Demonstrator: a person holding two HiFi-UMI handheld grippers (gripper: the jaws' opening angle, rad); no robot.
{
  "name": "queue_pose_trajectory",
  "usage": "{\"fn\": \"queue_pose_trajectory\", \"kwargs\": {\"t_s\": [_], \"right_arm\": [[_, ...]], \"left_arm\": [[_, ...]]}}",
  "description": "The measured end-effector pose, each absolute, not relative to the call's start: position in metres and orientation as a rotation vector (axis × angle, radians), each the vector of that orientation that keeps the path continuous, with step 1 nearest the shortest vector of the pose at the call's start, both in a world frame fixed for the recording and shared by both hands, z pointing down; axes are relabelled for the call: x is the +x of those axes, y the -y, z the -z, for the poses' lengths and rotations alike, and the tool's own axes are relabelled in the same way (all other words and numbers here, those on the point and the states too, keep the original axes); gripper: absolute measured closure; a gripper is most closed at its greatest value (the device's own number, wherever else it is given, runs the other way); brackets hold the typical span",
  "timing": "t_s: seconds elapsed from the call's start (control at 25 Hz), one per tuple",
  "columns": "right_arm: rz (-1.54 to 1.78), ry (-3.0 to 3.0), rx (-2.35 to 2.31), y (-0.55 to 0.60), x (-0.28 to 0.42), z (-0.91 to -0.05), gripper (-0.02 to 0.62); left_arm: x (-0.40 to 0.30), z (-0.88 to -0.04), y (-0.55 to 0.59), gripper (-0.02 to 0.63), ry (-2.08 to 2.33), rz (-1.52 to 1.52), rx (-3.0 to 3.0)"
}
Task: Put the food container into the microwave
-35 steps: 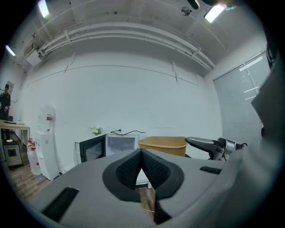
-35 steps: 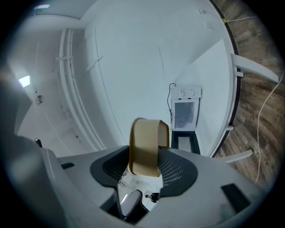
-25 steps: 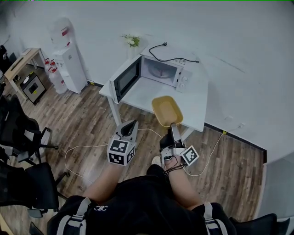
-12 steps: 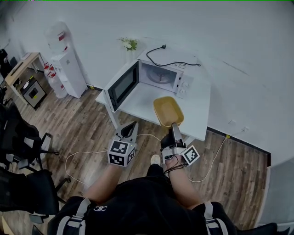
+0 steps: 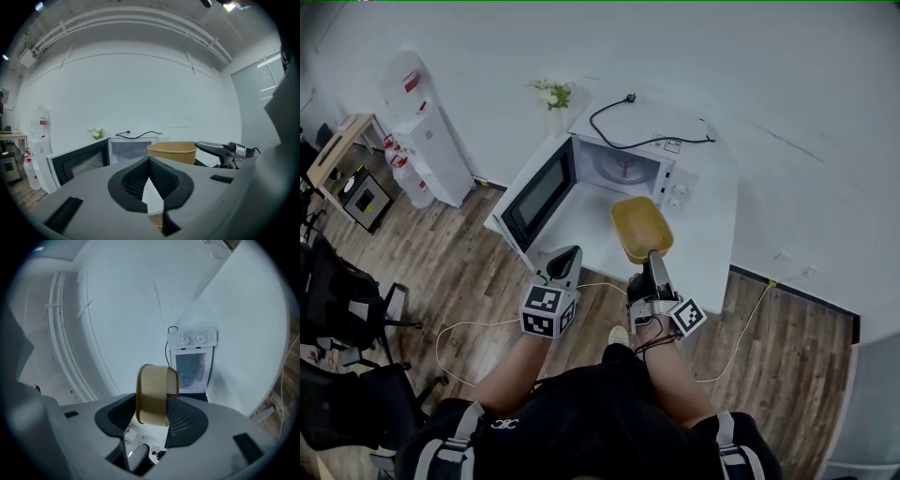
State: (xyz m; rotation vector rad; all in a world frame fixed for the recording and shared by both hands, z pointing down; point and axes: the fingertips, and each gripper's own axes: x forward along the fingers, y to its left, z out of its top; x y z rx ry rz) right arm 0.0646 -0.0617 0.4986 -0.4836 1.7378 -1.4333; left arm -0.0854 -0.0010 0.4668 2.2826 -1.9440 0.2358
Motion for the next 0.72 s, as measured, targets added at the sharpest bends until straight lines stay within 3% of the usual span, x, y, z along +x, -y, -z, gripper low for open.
{"fn": "queue_pose_trajectory", "kwargs": {"t_s": [0.72], "right_arm": [[1.556,-1.720,-0.524,0.246,0.037,-0.543,0.388]], "left_arm": [[-0.098,-0.495,0.184,0.604,1.911,-0.352,2.193]]}}
